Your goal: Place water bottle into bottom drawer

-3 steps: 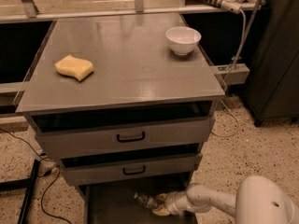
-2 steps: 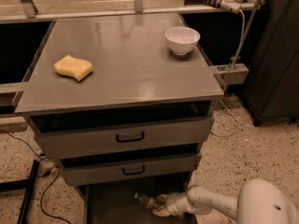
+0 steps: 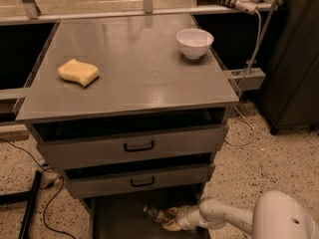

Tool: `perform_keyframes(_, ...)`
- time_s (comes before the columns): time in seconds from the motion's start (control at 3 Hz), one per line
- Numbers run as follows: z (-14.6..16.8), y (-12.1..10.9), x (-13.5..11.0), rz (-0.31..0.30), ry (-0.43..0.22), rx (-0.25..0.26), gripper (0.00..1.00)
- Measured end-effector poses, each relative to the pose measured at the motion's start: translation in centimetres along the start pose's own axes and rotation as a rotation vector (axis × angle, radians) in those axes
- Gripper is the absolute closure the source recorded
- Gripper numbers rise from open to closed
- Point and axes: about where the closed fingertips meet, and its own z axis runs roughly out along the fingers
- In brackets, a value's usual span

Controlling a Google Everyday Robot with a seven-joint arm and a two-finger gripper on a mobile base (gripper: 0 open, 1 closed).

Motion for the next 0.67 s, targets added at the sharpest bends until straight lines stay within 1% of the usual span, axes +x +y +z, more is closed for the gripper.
perform_keyframes(0.67,0.01,0.01,0.00,0.000,0.000,0.000,0.12)
